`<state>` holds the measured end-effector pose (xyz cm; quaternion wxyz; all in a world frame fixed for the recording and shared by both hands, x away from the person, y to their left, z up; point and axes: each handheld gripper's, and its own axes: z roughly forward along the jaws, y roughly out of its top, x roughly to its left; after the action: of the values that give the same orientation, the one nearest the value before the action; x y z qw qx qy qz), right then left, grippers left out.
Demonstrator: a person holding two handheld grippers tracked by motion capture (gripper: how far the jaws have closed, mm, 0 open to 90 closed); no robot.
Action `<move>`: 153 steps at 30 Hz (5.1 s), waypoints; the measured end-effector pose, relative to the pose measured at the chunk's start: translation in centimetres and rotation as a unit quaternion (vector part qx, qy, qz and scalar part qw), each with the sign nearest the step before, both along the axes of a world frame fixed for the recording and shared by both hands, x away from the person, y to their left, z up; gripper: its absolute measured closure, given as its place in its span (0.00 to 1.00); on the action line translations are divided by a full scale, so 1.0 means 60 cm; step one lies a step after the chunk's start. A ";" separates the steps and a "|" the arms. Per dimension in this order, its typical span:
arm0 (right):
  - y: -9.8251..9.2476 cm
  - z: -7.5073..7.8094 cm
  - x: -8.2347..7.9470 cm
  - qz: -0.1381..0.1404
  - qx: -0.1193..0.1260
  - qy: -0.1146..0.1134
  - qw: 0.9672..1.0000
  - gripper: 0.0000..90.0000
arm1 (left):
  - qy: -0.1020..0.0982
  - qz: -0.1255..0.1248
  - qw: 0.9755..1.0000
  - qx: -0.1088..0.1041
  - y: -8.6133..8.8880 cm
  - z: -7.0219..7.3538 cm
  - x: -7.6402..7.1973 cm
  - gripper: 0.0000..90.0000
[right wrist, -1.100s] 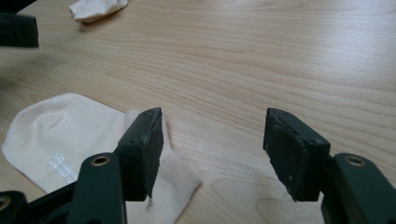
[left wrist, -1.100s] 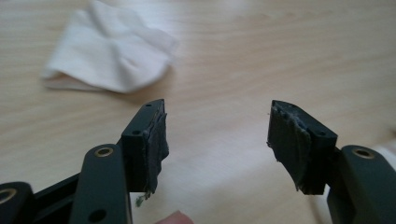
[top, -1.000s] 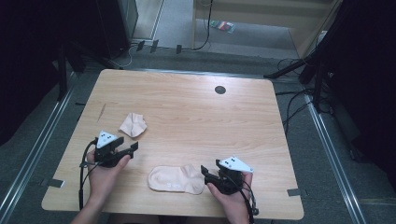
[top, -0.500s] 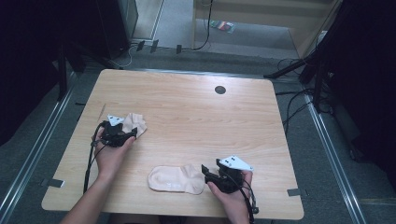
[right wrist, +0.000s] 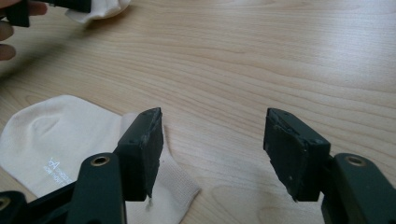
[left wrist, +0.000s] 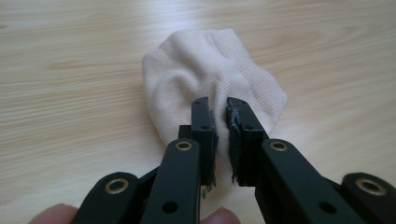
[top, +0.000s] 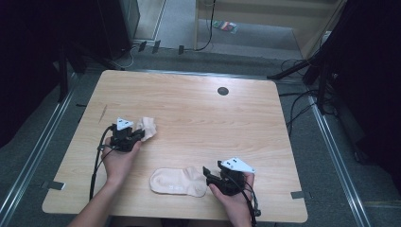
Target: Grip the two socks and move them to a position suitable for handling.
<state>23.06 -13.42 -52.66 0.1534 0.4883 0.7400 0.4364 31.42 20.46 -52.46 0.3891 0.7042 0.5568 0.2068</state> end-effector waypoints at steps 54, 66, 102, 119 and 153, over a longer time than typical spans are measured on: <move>0.140 -0.004 0.124 0.067 -0.021 0.065 0.995 0.98 | -0.046 -0.028 0.997 -0.049 0.019 -0.044 -0.084 0.35; 0.168 0.069 0.117 0.105 -0.016 0.016 0.994 0.99 | -0.022 -0.092 0.995 -0.024 -0.004 -0.045 -0.073 0.34; 0.010 0.013 0.162 -0.011 -0.024 -0.007 1.000 0.62 | -0.089 -0.170 0.981 0.002 -0.018 -0.037 -0.074 0.44; 0.054 -0.018 0.138 0.038 -0.023 0.012 0.999 0.58 | -0.068 -0.072 0.994 -0.040 0.000 -0.026 -0.007 0.49; 0.061 -0.033 0.151 0.029 -0.090 -0.021 0.995 0.99 | 0.012 -0.099 0.995 0.016 -0.045 -0.040 -0.041 0.93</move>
<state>32.14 -9.76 -54.63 0.1998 0.4417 0.7865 0.3826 28.97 17.79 -54.89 0.3896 0.7646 0.4852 0.1679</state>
